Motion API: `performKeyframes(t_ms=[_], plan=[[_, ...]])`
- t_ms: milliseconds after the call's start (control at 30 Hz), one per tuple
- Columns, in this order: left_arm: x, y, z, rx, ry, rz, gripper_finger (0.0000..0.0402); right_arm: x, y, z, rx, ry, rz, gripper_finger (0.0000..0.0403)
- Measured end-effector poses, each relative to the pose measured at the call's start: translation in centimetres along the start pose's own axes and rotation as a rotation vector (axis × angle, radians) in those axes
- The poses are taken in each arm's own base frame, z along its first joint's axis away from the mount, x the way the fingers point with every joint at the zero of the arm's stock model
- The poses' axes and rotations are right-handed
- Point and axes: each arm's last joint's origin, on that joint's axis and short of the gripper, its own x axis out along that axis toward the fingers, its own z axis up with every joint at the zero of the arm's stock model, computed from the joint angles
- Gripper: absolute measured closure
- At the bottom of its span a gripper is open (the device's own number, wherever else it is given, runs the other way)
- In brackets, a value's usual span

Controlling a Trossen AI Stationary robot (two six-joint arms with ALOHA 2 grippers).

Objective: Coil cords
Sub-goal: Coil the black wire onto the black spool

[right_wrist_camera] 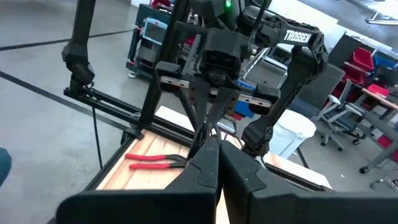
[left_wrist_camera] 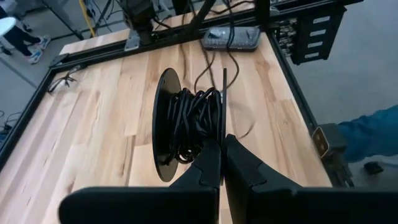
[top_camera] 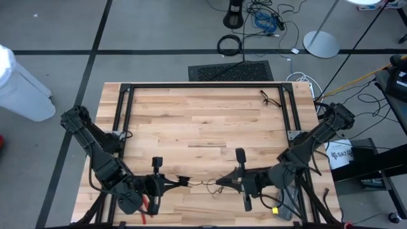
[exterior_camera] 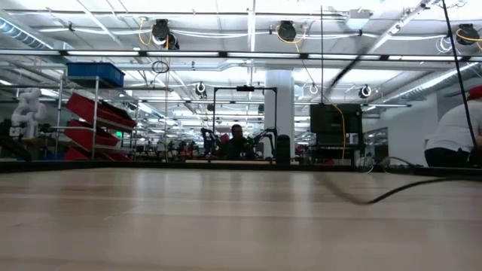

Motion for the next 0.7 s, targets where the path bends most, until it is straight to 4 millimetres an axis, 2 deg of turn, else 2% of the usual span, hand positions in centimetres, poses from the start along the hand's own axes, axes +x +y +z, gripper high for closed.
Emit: performKeyframes(t_ms=[300,533,700], plan=[[1.2,0.4,0.0,-0.010,0.034,-0.019,0.0394,0.9,-1.2,0.4,-0.042,-0.077,-0.001,0.0403],[3.5,0.0,-0.1,0.062,0.065,-0.102,0.0394,1.3,-1.8,0.3,-0.060,-0.090,0.021,0.0403],[4.2,0.1,0.4,0.131,0.034,-0.167,0.0394,1.6,-2.0,-0.1,-0.047,-0.079,0.054,0.0403]])
